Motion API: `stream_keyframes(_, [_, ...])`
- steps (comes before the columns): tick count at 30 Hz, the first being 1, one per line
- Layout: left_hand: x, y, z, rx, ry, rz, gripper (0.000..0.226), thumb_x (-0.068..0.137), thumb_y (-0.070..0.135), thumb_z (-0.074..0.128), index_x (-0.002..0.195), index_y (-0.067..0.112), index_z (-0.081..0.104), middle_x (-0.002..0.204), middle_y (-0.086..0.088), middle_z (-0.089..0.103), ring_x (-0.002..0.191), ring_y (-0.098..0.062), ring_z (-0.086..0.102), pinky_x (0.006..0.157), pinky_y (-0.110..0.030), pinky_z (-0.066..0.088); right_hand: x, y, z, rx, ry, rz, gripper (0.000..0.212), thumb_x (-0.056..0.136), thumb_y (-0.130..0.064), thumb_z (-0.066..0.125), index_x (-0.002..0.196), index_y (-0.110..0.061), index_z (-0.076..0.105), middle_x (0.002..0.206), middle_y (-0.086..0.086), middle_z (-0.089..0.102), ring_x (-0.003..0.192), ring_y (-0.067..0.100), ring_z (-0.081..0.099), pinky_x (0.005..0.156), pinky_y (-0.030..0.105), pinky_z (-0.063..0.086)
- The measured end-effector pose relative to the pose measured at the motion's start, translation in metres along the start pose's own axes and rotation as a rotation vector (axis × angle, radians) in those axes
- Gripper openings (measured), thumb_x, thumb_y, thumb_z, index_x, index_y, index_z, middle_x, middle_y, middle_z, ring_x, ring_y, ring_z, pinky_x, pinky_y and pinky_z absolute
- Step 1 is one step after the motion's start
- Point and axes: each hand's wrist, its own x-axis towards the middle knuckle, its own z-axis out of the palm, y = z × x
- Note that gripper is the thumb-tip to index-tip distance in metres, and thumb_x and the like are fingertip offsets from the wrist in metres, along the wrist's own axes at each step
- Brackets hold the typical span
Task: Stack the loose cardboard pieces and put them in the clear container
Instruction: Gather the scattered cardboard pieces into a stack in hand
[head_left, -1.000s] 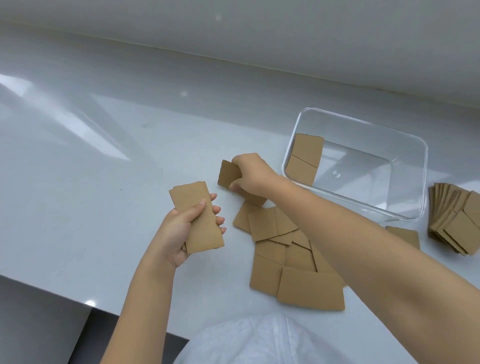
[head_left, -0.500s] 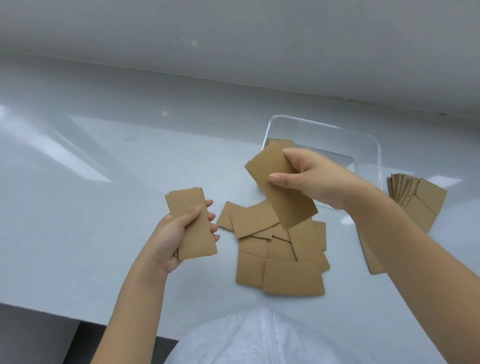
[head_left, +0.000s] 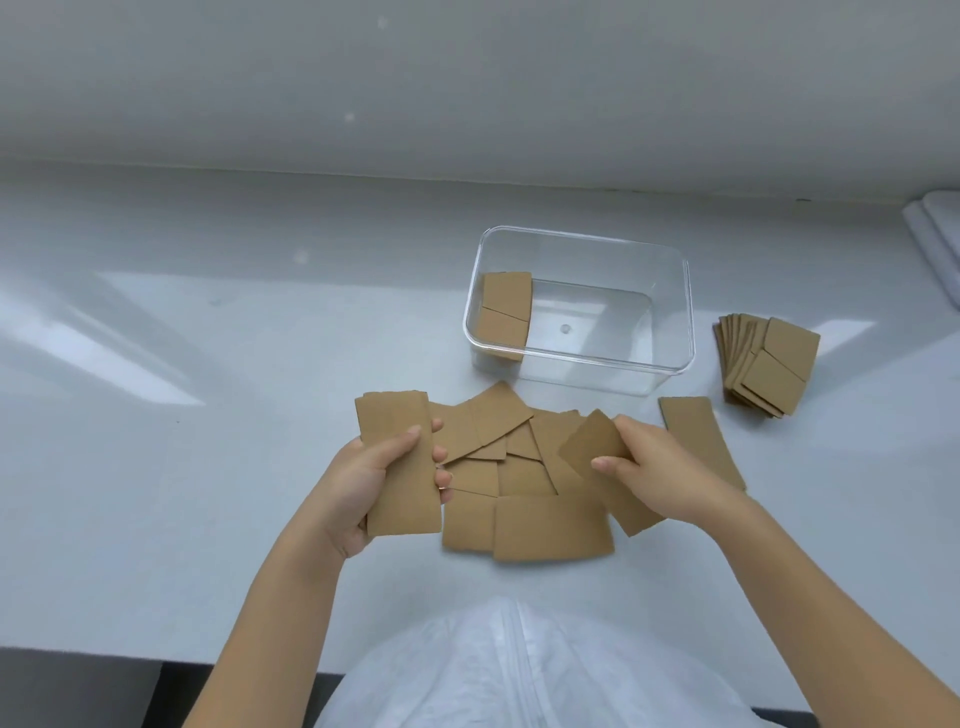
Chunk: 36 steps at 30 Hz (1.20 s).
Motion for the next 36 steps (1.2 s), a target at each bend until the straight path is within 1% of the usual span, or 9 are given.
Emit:
stream_keyframes(5, [-0.003, -0.007, 0.005, 0.028, -0.029, -0.028, 0.027, 0.093, 0.017, 0.050, 0.114, 0.002, 0.060, 0.073, -0.010, 0.063, 0.056, -0.025, 0.060, 0.061, -0.037, 0.059, 0.019, 0.039, -0.008, -0.136, 0.362, 0.394, 0.042, 0.095, -0.033, 0.047, 0.118, 0.003, 0.047, 0.127, 0.024, 0.040, 0.116, 0.040, 0.040, 0.095, 0.046, 0.038])
stream_keyframes(11, [-0.002, -0.011, 0.010, 0.051, -0.021, -0.041, 0.027, 0.093, 0.017, 0.051, 0.113, 0.002, 0.061, 0.073, -0.011, 0.063, 0.057, -0.026, 0.060, 0.061, -0.038, 0.059, 0.024, 0.060, -0.017, -0.051, 0.440, 0.598, 0.044, 0.093, -0.030, 0.052, 0.120, 0.005, 0.046, 0.135, 0.026, 0.029, 0.119, 0.042, 0.034, 0.097, 0.051, 0.036])
stream_keyframes(15, [0.001, -0.013, 0.012, 0.047, -0.009, -0.056, 0.028, 0.092, 0.017, 0.052, 0.115, 0.002, 0.060, 0.074, -0.011, 0.062, 0.058, -0.026, 0.060, 0.060, -0.038, 0.057, 0.021, 0.060, -0.019, 0.064, 0.421, 0.434, 0.039, 0.091, -0.020, 0.056, 0.120, 0.005, 0.048, 0.128, 0.027, 0.044, 0.110, 0.043, 0.050, 0.089, 0.045, 0.045])
stream_keyframes(20, [0.007, -0.019, 0.035, 0.096, 0.115, 0.001, 0.024, 0.093, 0.012, 0.052, 0.115, 0.005, 0.057, 0.077, -0.010, 0.064, 0.065, -0.024, 0.066, 0.061, -0.035, 0.060, -0.005, 0.025, -0.028, 0.184, 0.412, 0.115, 0.010, 0.089, -0.016, 0.058, 0.091, -0.007, 0.052, 0.090, 0.007, 0.059, 0.076, 0.020, 0.053, 0.057, 0.028, 0.039])
stream_keyframes(27, [0.007, -0.032, 0.088, 0.226, 0.123, 0.060, 0.031, 0.095, 0.038, 0.046, 0.114, 0.016, 0.057, 0.107, -0.006, 0.070, 0.096, -0.023, 0.067, 0.085, -0.041, 0.055, -0.032, -0.059, -0.004, 0.230, 0.310, -0.334, 0.018, 0.090, -0.018, 0.057, 0.087, -0.005, 0.044, 0.075, 0.007, 0.060, 0.068, 0.023, 0.054, 0.056, 0.025, 0.040])
stream_keyframes(29, [0.005, -0.032, 0.092, 0.202, 0.133, 0.112, 0.022, 0.095, 0.041, 0.043, 0.103, 0.026, 0.057, 0.104, 0.000, 0.069, 0.098, -0.017, 0.065, 0.090, -0.041, 0.053, -0.034, -0.068, 0.001, 0.302, 0.261, -0.357, 0.018, 0.092, -0.023, 0.054, 0.090, -0.008, 0.045, 0.076, 0.005, 0.062, 0.068, 0.019, 0.055, 0.058, 0.022, 0.043])
stream_keyframes(32, [0.001, -0.028, 0.089, 0.167, 0.117, 0.183, 0.026, 0.098, 0.037, 0.040, 0.086, 0.028, 0.062, 0.080, 0.004, 0.072, 0.078, -0.013, 0.069, 0.069, -0.034, 0.057, -0.036, -0.072, 0.000, 0.534, 0.033, -0.298, 0.018, 0.095, -0.031, 0.048, 0.102, -0.016, 0.055, 0.095, 0.005, 0.070, 0.088, 0.020, 0.066, 0.078, 0.036, 0.056])
stream_keyframes(34, [-0.001, -0.028, 0.085, 0.171, 0.103, 0.228, 0.035, 0.098, 0.040, 0.037, 0.080, 0.026, 0.064, 0.069, 0.005, 0.071, 0.069, -0.012, 0.068, 0.059, -0.028, 0.053, -0.038, -0.072, -0.002, 0.729, -0.157, -0.235, 0.019, 0.096, -0.030, 0.045, 0.106, -0.021, 0.059, 0.095, -0.001, 0.073, 0.087, 0.015, 0.069, 0.072, 0.030, 0.057])
stream_keyframes(36, [-0.002, -0.027, 0.082, 0.160, 0.065, 0.242, 0.050, 0.091, 0.056, 0.029, 0.082, 0.027, 0.069, 0.079, 0.001, 0.075, 0.079, -0.015, 0.071, 0.068, -0.032, 0.056, -0.038, -0.071, -0.001, 0.837, -0.232, -0.186, 0.022, 0.096, -0.027, 0.044, 0.107, -0.020, 0.062, 0.090, -0.005, 0.074, 0.081, 0.010, 0.069, 0.066, 0.023, 0.057])
